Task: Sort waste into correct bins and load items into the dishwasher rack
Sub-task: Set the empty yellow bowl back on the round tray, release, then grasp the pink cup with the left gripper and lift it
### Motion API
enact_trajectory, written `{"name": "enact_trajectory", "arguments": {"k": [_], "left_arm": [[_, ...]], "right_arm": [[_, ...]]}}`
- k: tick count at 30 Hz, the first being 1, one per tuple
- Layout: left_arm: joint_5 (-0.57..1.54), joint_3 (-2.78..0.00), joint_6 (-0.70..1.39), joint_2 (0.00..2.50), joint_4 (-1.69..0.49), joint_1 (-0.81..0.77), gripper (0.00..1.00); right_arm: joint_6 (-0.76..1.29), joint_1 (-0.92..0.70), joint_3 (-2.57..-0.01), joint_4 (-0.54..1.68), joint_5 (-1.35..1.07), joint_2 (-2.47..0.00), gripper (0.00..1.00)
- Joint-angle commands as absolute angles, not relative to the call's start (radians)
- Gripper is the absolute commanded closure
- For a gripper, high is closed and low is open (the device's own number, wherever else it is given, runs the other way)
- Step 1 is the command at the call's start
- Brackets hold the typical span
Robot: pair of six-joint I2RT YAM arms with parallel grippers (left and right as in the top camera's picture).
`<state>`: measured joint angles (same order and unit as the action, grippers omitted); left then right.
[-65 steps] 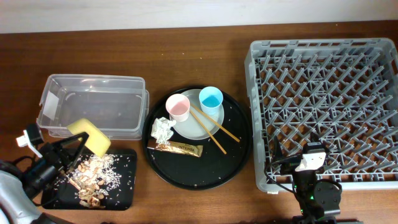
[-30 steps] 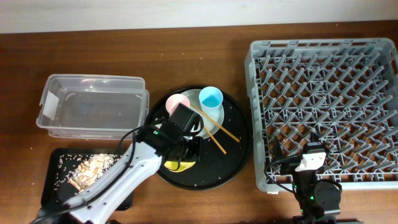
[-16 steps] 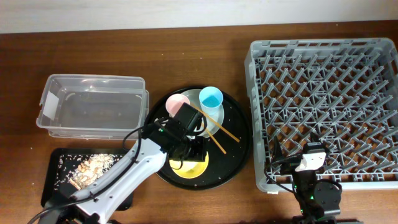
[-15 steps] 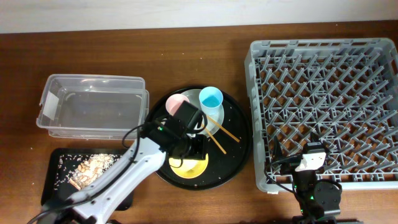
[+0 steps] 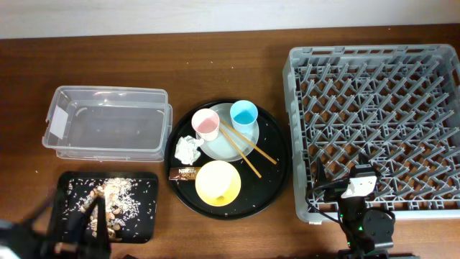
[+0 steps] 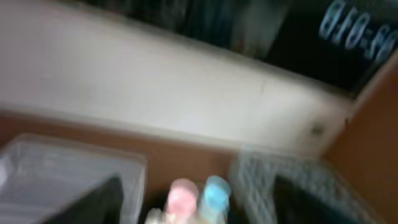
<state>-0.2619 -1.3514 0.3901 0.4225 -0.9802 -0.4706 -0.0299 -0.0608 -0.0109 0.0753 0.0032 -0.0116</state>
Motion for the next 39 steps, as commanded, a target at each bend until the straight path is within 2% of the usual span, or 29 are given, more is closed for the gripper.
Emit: {"name": "enact_trajectory", "arguments": {"k": [1, 3, 7, 11, 13, 15, 16, 17, 20, 21, 23, 25, 26, 27, 30, 32, 35, 37, 39], "left_arm": [[-0.234, -1.170, 0.203, 0.587, -0.606, -0.468, 0.01], [-0.174, -1.162, 0.204, 0.849, -0.585, -0.468, 0.01], [0.138, -1.162, 0.224, 1.326, -0.644, -0.468, 0.01], [0.065, -1.162, 0.241, 1.433, -0.587, -0.469, 0.01], [0.064, -1.162, 0.241, 1.497, -0.586, -0.478, 0.04], [0.063, -1.162, 0.241, 1.578, -0.559, -0.477, 0.50], [0.059, -1.162, 0.229, 1.623, -0.539, -0.477, 0.57], [0.039, -1.162, 0.230, 1.663, -0.517, -0.477, 0.60], [0.032, -1.162, 0.230, 1.719, -0.456, -0.477, 0.60], [0.014, -1.162, 0.230, 1.731, -0.447, -0.477, 0.60], [-0.028, -1.162, 0.230, 1.756, -0.445, -0.477, 0.70], [-0.043, -1.162, 0.230, 1.762, -0.446, -0.477, 0.73], [-0.046, -1.162, 0.230, 1.761, -0.445, -0.477, 0.83], [-0.046, -1.162, 0.230, 1.761, -0.441, -0.477, 1.00], [-0.041, -1.210, 0.230, 1.687, -0.452, -0.477, 1.00], [0.012, -1.275, 0.229, 1.554, -0.554, -0.476, 1.00], [-0.016, -1.308, 0.190, 1.345, -0.706, -0.437, 1.00], [0.201, -1.308, 0.101, 1.205, -0.806, -0.319, 1.00], [0.785, -1.308, -0.131, 1.113, -0.905, -0.126, 1.00]], "right_arm": [[-0.026, -0.066, -0.006, 0.081, 0.012, -0.006, 0.02], [-0.026, -0.066, -0.006, 0.081, 0.012, -0.006, 0.02], [-0.026, -0.066, -0.006, 0.081, 0.012, -0.006, 0.02], [-0.026, -0.066, -0.006, 0.081, 0.012, -0.006, 0.02], [-0.025, -0.066, -0.006, 0.081, 0.012, -0.006, 0.02], [-0.025, -0.066, -0.006, 0.081, 0.012, -0.006, 0.02], [-0.026, -0.066, -0.006, 0.081, 0.012, -0.006, 0.02], [-0.026, -0.066, -0.006, 0.081, 0.012, -0.006, 0.02], [-0.026, -0.066, -0.006, 0.081, 0.012, -0.005, 0.01], [-0.026, -0.066, -0.006, 0.081, 0.012, -0.006, 0.01], [-0.026, -0.066, -0.006, 0.081, 0.012, -0.006, 0.02], [-0.026, -0.066, -0.006, 0.081, 0.012, -0.006, 0.02], [-0.026, -0.066, -0.006, 0.081, 0.012, -0.006, 0.02], [-0.026, -0.066, -0.006, 0.081, 0.012, -0.006, 0.02], [-0.026, -0.066, -0.006, 0.081, 0.012, -0.005, 0.02], [-0.026, -0.066, -0.006, 0.081, 0.012, -0.006, 0.02], [-0.026, -0.066, -0.006, 0.081, 0.012, -0.006, 0.02], [-0.026, -0.066, -0.006, 0.081, 0.012, -0.006, 0.02], [-0.026, -0.066, -0.006, 0.081, 0.012, -0.006, 0.02]]}}
